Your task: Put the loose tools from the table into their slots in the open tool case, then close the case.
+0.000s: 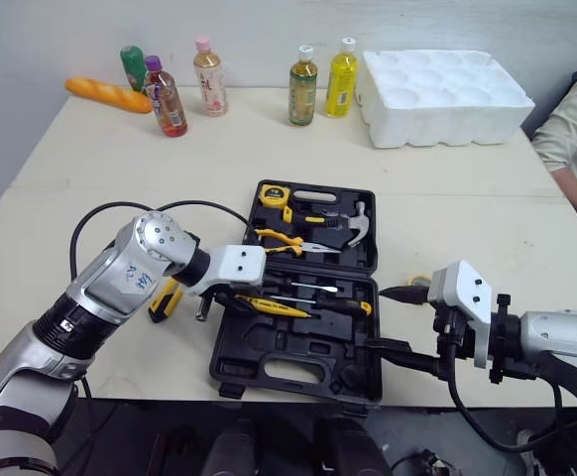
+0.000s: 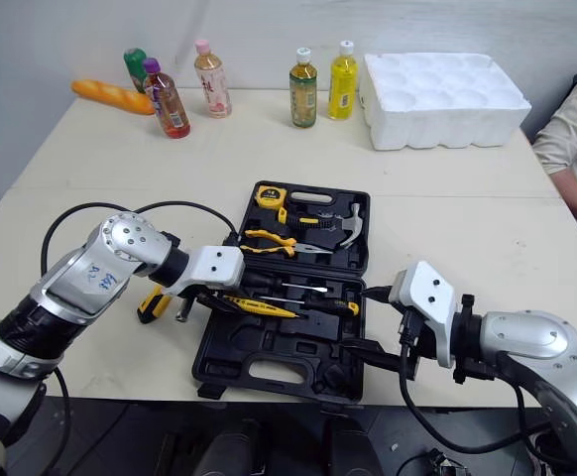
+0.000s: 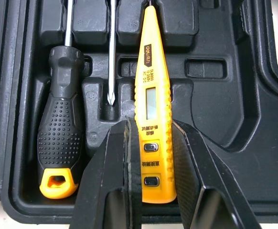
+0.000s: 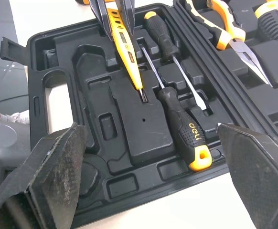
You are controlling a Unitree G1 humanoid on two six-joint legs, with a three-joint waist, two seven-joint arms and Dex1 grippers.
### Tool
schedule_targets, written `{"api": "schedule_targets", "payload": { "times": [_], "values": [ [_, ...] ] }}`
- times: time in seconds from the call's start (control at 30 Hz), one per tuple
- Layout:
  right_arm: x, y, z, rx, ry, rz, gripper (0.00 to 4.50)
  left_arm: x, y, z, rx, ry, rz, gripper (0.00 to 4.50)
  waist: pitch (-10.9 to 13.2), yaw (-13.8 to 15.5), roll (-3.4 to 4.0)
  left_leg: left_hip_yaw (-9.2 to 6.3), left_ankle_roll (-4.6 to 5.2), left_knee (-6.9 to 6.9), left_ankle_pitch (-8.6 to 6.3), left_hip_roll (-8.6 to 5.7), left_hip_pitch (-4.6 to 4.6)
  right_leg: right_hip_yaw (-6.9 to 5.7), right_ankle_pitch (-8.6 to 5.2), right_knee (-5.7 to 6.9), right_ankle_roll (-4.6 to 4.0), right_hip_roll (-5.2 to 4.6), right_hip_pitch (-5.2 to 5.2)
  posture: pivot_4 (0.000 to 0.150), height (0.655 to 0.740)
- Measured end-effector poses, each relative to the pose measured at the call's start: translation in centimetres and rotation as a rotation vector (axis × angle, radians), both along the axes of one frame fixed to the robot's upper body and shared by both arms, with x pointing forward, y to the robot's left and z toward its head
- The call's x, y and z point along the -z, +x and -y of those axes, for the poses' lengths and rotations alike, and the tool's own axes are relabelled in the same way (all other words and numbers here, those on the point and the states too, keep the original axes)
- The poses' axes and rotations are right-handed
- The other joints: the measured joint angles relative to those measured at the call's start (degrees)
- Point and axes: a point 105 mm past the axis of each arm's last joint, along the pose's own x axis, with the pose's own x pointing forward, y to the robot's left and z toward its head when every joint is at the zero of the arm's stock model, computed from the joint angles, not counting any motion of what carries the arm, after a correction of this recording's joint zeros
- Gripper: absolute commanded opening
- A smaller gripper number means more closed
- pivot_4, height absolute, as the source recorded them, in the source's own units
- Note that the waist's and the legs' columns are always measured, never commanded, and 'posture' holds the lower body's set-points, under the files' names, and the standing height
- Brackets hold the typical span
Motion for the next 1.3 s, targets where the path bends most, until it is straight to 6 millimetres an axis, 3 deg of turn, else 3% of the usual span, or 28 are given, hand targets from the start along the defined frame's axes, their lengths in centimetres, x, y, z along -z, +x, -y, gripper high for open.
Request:
{"api": "schedule_targets", "payload": {
  "times": [0.03,0.3,0.37,0.47,0.63,0.7,0.8,1.0,1.1,1.3],
  "values": [
    [0.0,0.0,0.0,0.002,0.000,0.001,4.50,0.0,0.0,0.2,0.003,-0.003,0.000,0.54,0.0,0.2,0.00,0.00,-0.01,0.00,0.00,0.00,0.00,-0.01,0.00,0.01,0.00,0.00,0.00,0.150,0.7400],
    [-0.2,-0.2,-0.2,-0.014,0.020,-0.012,4.50,-0.7,-0.2,0.2,-0.016,-0.103,-0.032,4.14,0.0,0.2,0.00,-0.01,-0.13,0.08,0.07,0.01,-0.07,-0.02,0.00,0.04,0.00,0.00,-0.01,0.150,0.7400],
    [-0.3,-0.4,-0.3,-0.024,0.032,-0.019,4.50,-1.7,-0.3,-0.5,-0.010,-0.157,-0.018,4.14,0.0,0.2,0.00,-0.02,-0.12,0.08,0.07,0.01,-0.04,-0.03,0.00,0.04,0.00,0.00,-0.01,0.150,0.7400],
    [-0.5,-0.4,-0.4,-0.031,0.036,-0.019,4.50,-2.2,-0.8,-1.2,0.007,-0.326,-0.042,3.26,0.0,0.2,0.01,-0.01,-0.13,0.10,0.07,0.01,-0.01,-0.03,0.00,0.02,0.00,-0.02,0.00,0.150,0.7400],
    [-0.8,-0.2,-0.5,-0.039,0.035,-0.002,4.50,0.1,-1.6,-1.0,-0.028,-0.478,-0.157,0.90,0.0,0.3,0.01,-0.04,-0.11,0.18,0.06,0.01,-0.07,-0.06,0.00,0.02,0.01,-0.04,0.01,0.150,0.7400],
    [-1.1,-0.1,-0.7,-0.046,0.036,0.013,4.50,0.1,-1.5,-0.3,-0.034,-0.518,-0.170,0.05,0.0,0.4,0.01,-0.05,-0.10,0.21,0.05,0.00,-0.09,-0.07,0.01,0.02,0.01,-0.04,0.01,0.150,0.7400],
    [-1.3,0.0,-0.7,-0.060,0.037,0.017,4.50,0.4,-1.2,0.1,-0.049,-0.550,-0.172,0.05,0.0,0.4,0.00,-0.05,-0.08,0.22,0.04,0.00,-0.09,-0.08,0.01,0.03,0.02,-0.03,0.03,0.150,0.7400],
    [-1.4,0.7,-1.0,-0.076,0.031,0.018,4.50,2.8,-0.7,0.8,-0.106,-0.552,-0.190,0.05,0.0,0.2,0.01,-0.03,0.04,0.27,-0.03,0.00,-0.05,-0.06,0.01,0.04,0.02,-0.02,0.02,0.150,0.7400],
    [-1.3,0.6,-1.3,-0.096,0.027,0.011,4.50,2.9,-0.6,0.9,-0.101,-0.545,-0.164,0.05,0.0,0.3,0.00,-0.04,0.03,0.27,-0.03,0.00,-0.05,-0.06,0.01,0.03,0.02,-0.03,0.02,0.150,0.7400],
    [-1.1,0.6,-1.0,-0.098,-0.001,0.001,4.50,3.9,-0.6,0.2,-0.096,-0.403,-0.137,0.05,-0.1,0.1,0.12,0.00,0.07,0.21,-0.06,0.00,0.19,0.00,0.00,-0.03,0.01,-0.04,0.20,0.150,0.7400]
  ]
}}
